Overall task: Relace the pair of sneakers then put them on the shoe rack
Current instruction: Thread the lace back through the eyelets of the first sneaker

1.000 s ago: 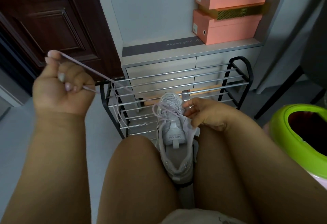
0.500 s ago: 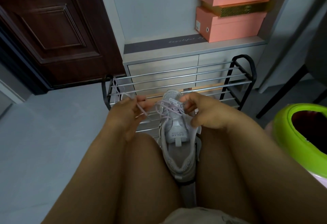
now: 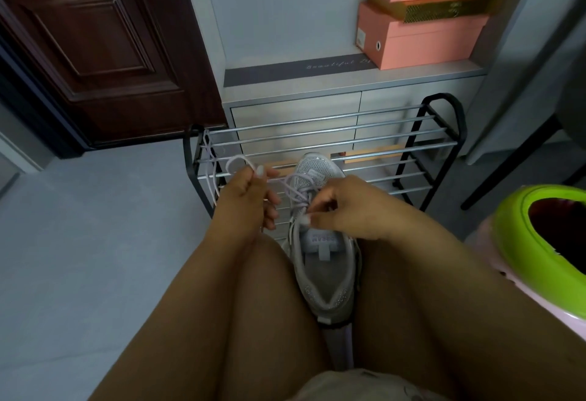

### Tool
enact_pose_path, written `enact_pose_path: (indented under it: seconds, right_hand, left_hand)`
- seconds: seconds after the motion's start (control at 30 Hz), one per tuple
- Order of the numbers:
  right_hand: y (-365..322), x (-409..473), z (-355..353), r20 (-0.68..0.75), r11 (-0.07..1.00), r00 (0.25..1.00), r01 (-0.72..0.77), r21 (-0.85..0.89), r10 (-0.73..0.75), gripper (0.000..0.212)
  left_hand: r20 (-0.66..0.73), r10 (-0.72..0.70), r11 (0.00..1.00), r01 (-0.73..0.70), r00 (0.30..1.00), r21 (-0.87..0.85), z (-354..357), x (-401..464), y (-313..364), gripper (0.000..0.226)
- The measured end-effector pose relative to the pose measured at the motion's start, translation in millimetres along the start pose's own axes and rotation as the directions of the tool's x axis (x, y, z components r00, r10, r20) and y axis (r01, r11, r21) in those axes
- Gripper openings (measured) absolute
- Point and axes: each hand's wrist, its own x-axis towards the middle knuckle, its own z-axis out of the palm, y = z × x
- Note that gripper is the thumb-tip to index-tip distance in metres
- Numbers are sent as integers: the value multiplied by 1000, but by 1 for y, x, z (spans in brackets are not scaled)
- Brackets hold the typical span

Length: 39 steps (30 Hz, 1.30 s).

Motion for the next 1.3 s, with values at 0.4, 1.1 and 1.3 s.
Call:
enact_pose_path:
  seconds: [0.4,1.1,1.3]
  right_hand:
    - [-8,9,21,-99,980,978,-177,93,186,46]
    - [7,12,19,-54,882,965,-211,421,256,30]
    - [6,10,19,-56,885,964,-213,414,258,31]
  left_hand:
    - [-9,-22,997,22,1000,-80,-4,-3,-1,32]
    - [133,29,996,-18,991,-83,-7,-5,-7,5]
    - [92,118,991,-123,989,57,-9,-10,-3,17]
